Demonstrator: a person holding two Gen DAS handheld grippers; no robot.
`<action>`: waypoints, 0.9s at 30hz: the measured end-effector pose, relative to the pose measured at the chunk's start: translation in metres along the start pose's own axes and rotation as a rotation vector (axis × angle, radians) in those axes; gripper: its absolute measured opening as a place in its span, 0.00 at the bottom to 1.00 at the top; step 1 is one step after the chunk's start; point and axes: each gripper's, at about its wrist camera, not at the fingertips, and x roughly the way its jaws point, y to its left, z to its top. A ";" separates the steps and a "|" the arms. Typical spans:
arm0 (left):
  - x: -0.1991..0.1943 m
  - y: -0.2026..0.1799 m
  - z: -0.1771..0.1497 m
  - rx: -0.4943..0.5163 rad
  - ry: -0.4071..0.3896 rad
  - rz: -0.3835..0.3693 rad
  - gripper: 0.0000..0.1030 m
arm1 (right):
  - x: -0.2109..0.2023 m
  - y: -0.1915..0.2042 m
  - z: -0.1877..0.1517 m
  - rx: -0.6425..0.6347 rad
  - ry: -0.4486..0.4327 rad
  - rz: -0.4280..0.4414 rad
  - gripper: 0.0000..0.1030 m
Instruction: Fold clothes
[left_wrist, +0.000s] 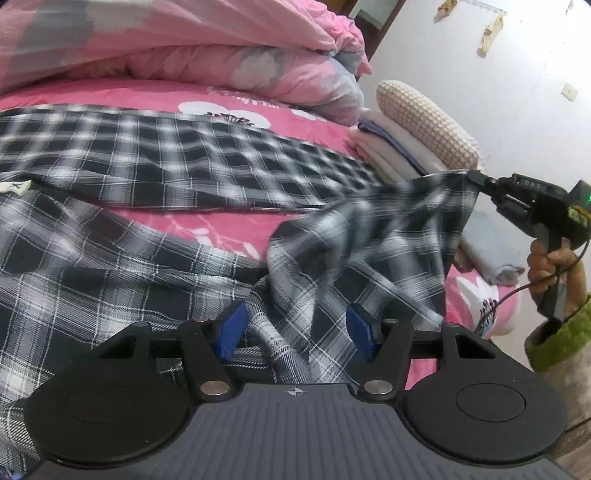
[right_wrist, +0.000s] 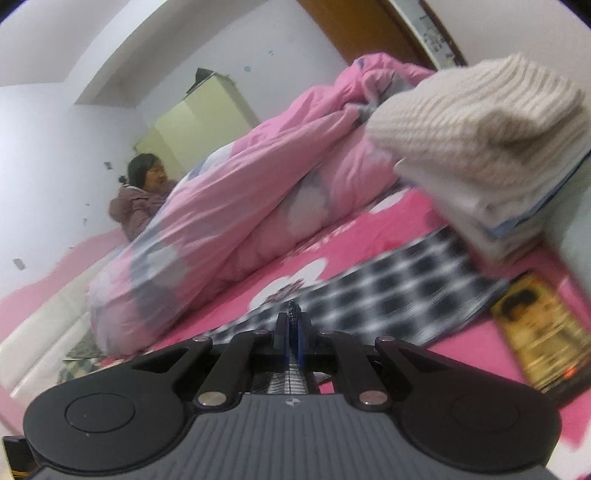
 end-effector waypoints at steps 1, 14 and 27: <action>0.001 0.000 0.001 0.002 0.002 0.002 0.58 | 0.000 -0.004 0.003 0.000 -0.002 -0.013 0.04; 0.008 -0.012 0.006 0.030 -0.003 0.031 0.58 | 0.076 -0.018 0.001 -0.021 0.102 -0.079 0.05; 0.033 -0.030 0.004 0.074 0.018 -0.025 0.58 | -0.001 -0.041 -0.045 0.140 0.129 -0.078 0.50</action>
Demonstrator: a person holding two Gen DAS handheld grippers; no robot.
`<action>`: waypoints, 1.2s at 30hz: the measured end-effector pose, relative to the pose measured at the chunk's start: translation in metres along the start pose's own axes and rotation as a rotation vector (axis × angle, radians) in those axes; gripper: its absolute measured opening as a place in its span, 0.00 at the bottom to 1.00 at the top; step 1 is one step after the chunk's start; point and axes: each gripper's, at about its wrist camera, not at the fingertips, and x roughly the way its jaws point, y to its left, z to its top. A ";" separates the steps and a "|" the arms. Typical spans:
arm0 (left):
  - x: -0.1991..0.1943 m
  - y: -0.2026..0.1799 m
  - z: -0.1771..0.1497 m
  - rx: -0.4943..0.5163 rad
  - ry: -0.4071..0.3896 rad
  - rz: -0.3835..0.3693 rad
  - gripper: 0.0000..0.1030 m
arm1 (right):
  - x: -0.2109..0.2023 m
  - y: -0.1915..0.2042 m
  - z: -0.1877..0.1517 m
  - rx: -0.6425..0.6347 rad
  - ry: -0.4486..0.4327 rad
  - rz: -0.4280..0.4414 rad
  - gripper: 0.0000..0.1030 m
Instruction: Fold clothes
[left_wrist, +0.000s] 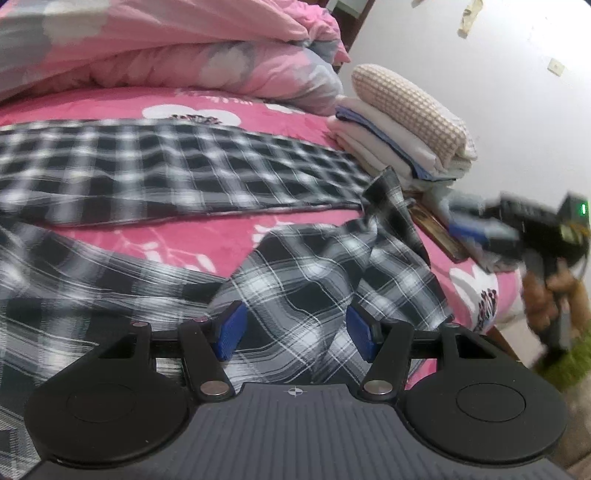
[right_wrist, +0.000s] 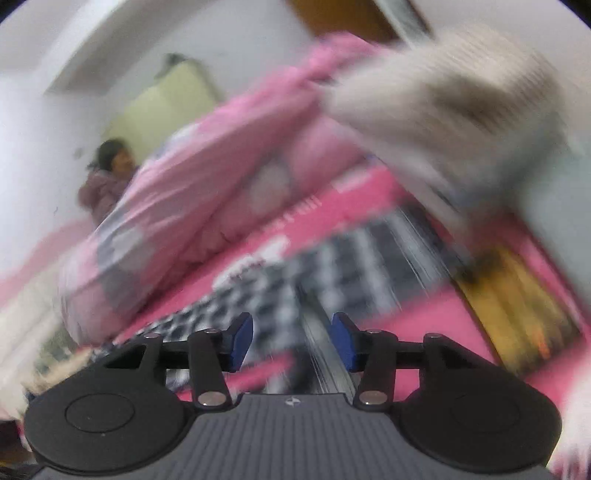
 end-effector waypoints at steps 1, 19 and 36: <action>0.004 -0.001 0.000 0.000 0.005 -0.003 0.58 | -0.002 -0.007 -0.011 0.034 0.028 -0.009 0.50; -0.017 0.034 -0.008 -0.187 -0.014 0.040 0.58 | 0.072 0.150 -0.075 -0.722 -0.012 -0.152 0.08; -0.009 0.049 -0.012 -0.233 -0.019 0.018 0.58 | 0.013 0.138 -0.106 -0.526 0.085 0.053 0.35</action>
